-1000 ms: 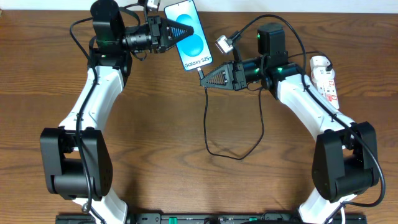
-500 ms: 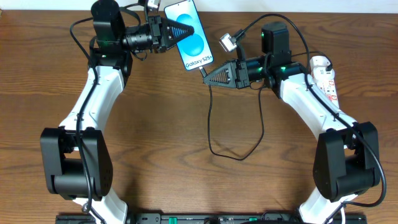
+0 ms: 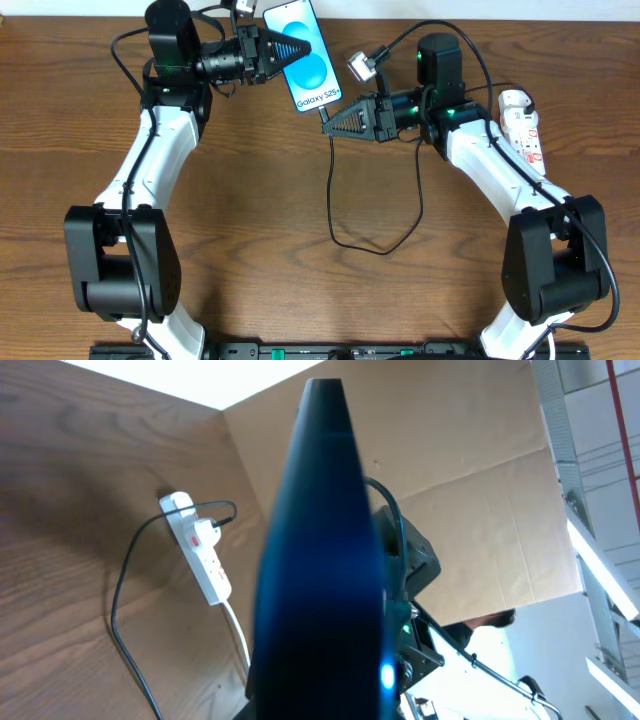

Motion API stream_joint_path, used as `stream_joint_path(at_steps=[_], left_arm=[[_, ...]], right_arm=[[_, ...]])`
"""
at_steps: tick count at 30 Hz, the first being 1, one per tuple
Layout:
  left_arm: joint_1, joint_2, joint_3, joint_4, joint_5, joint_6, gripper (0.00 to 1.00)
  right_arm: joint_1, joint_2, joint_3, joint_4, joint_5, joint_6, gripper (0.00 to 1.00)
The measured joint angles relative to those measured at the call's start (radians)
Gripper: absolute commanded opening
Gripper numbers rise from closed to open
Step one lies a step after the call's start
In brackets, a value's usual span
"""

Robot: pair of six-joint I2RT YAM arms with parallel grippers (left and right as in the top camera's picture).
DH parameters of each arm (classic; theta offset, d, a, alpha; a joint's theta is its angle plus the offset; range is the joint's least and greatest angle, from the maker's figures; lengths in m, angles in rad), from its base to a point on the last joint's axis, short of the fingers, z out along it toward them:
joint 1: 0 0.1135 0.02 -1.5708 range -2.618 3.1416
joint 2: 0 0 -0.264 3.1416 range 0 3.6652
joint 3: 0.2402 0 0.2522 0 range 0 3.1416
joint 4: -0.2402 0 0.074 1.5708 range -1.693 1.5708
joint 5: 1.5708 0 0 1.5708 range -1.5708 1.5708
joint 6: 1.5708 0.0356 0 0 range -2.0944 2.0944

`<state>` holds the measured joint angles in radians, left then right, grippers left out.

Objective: Plug charger to phone and switch on socket
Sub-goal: 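Open the right gripper and withdraw it rightward from the plug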

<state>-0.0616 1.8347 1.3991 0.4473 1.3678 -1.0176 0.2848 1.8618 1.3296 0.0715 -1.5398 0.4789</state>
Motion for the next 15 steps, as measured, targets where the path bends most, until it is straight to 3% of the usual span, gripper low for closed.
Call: stream_joint_path(at_steps=[15], left_arm=[[0.0, 0.0, 0.0, 0.003, -0.004, 0.0, 0.08]], right_arm=[[0.0, 0.0, -0.003, 0.041, 0.001, 0.069, 0.03]])
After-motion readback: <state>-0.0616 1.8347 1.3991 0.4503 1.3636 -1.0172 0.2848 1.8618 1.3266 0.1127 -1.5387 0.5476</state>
